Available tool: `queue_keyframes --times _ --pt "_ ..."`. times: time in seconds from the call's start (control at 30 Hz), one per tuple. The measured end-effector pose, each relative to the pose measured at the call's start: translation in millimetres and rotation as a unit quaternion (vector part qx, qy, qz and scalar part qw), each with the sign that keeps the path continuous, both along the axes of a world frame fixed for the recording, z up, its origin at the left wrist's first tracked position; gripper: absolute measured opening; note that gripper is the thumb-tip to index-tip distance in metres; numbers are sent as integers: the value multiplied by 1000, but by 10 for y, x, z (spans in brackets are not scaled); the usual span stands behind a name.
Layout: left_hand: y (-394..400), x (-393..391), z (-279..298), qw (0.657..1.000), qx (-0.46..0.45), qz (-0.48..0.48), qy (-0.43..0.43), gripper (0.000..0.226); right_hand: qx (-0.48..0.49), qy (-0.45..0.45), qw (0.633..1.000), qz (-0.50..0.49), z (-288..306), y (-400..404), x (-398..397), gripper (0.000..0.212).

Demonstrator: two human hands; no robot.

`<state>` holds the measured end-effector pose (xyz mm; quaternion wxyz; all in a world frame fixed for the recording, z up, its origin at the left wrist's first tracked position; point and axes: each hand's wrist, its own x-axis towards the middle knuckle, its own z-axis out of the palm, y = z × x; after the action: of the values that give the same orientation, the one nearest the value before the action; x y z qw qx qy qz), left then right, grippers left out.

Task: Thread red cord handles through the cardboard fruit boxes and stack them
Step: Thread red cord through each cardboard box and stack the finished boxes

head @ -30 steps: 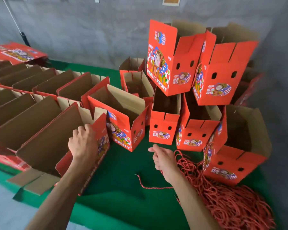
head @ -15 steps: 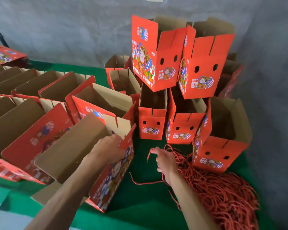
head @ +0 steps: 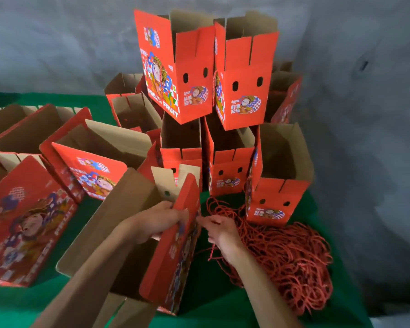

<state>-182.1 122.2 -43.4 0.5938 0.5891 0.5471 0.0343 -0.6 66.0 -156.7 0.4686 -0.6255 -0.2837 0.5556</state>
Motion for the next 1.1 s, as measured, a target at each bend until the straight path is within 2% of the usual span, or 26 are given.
queue_keyframes --times 0.1,0.23,0.33,0.47,0.57,0.63,0.7,0.83,0.93,1.1 --pt "36 16 -122 998 -47 -5 -37 55 22 65 998 13 -118 -126 68 19" --pt "250 -54 -473 992 -72 82 -63 77 23 103 994 5 -164 -251 108 18" --pt "352 -157 -721 980 -113 127 -101 77 52 170 984 -17 -136 -279 99 24" --pt "424 -212 -897 970 -127 158 -137 59 53 230 972 5 -62 -233 100 29" --pt "426 -233 -946 969 -94 157 -168 70 46 217 975 -2 -58 -219 101 10" --pt "406 -231 -947 965 -107 170 -168 65 51 168 984 7 -117 -214 112 17" --pt "372 -274 -938 960 -138 170 -174 70 60 114 992 18 -149 -219 95 18" --pt "320 -301 -942 955 -155 154 -198 68 82 63 994 29 -166 -174 33 18" --pt "327 -315 -955 951 -159 159 -212 71 91 47 995 18 -145 -96 1 13" --pt "328 -345 -973 939 -174 150 -255 64 93 37 995 -15 -114 41 -58 17"
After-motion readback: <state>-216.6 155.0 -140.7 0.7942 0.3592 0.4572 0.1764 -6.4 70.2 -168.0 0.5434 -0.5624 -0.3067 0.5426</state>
